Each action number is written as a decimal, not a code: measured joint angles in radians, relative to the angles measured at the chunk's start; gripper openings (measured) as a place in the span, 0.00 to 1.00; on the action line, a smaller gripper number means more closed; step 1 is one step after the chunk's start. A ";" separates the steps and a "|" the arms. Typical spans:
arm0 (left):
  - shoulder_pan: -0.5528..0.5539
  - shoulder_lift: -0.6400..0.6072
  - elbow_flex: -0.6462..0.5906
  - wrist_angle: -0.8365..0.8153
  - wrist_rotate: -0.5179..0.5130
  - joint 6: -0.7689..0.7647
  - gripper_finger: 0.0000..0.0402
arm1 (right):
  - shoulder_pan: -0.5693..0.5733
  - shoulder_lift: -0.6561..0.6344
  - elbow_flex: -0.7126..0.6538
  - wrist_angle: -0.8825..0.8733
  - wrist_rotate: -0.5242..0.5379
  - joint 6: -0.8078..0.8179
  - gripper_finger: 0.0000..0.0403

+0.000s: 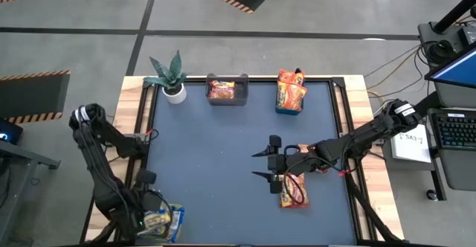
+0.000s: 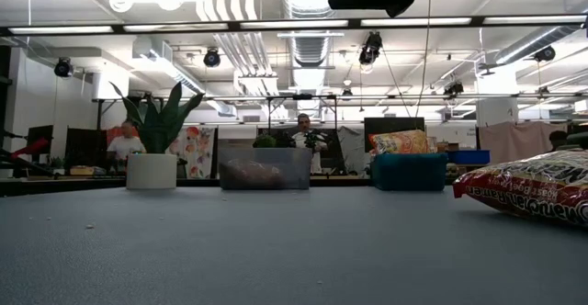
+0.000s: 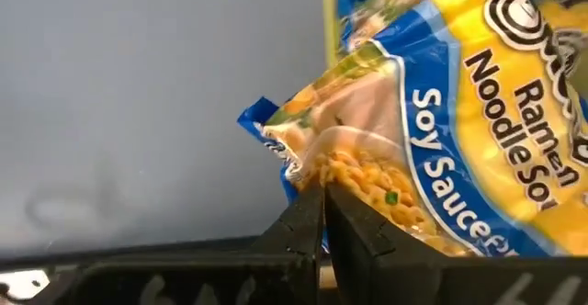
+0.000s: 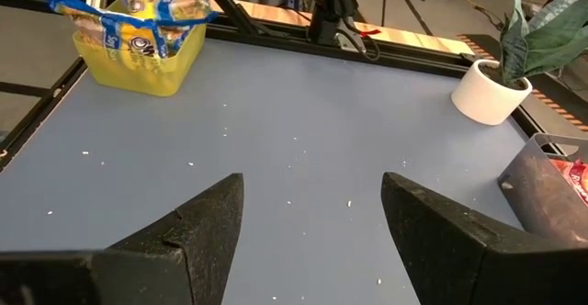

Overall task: Sort Maruchan noodles
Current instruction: Put the blue noodle pack into the yellow bin

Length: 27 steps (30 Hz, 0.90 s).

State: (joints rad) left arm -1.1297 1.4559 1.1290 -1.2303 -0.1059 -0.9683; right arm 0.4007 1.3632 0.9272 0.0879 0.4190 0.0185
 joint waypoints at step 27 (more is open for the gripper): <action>0.001 0.029 0.076 0.040 -0.025 0.116 0.00 | 0.000 0.000 0.000 -0.001 0.000 0.053 0.61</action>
State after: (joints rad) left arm -1.1290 1.4845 1.2055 -1.1906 -0.1309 -0.8521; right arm 0.4007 1.3632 0.9272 0.0872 0.4194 0.0716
